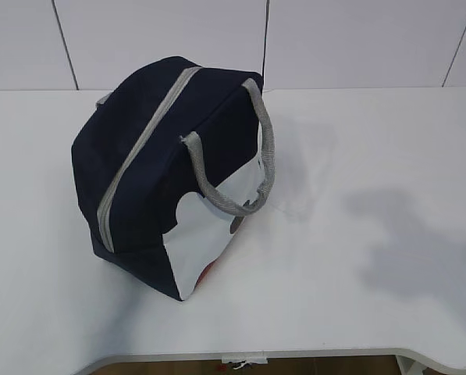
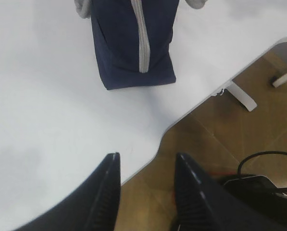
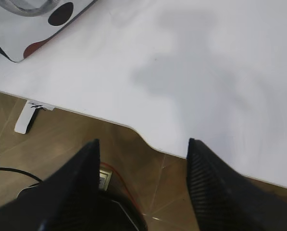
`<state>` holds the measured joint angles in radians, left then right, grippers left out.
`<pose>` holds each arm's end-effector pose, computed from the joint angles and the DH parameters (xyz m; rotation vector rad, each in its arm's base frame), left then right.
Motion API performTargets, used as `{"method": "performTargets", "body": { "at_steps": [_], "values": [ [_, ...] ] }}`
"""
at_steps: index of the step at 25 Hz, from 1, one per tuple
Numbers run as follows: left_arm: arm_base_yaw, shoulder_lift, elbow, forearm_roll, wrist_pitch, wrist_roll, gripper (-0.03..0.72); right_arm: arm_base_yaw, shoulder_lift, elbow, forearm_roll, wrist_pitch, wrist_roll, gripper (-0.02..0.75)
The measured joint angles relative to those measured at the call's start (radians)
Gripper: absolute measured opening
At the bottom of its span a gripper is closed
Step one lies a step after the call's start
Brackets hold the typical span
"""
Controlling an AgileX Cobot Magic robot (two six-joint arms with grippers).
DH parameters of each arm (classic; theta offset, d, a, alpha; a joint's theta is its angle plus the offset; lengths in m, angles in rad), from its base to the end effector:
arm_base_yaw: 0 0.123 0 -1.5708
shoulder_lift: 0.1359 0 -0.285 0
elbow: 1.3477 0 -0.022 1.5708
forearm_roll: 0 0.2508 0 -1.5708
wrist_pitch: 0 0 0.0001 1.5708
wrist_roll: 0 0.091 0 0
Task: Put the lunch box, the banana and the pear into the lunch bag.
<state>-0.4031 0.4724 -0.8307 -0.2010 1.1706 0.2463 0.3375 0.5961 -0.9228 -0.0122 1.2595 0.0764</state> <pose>0.0397 -0.0351 0.3549 0.7380 2.1744 -0.3340 0.0655 0.0219 0.3663 -0.3147 2.4032 0.1735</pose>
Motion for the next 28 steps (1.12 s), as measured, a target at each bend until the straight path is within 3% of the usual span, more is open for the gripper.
{"method": "performTargets", "body": {
  "at_steps": [12,17,22,28],
  "values": [
    [0.000,-0.401,0.274,0.006,-0.008,0.000,0.260,0.000,-0.405,0.268,-0.037,0.002,-0.004,0.467],
    [0.000,-0.466,0.289,-0.003,-0.033,0.000,0.248,0.000,-0.552,0.384,-0.030,-0.016,-0.014,0.467],
    [0.000,-0.466,0.299,-0.012,-0.044,-0.002,0.245,0.000,-0.614,0.397,-0.027,-0.055,-0.028,0.468],
    [-0.002,-0.466,0.301,0.071,-0.053,-0.104,0.244,0.000,-0.614,0.417,-0.022,-0.090,-0.030,0.468]
  ]
}}
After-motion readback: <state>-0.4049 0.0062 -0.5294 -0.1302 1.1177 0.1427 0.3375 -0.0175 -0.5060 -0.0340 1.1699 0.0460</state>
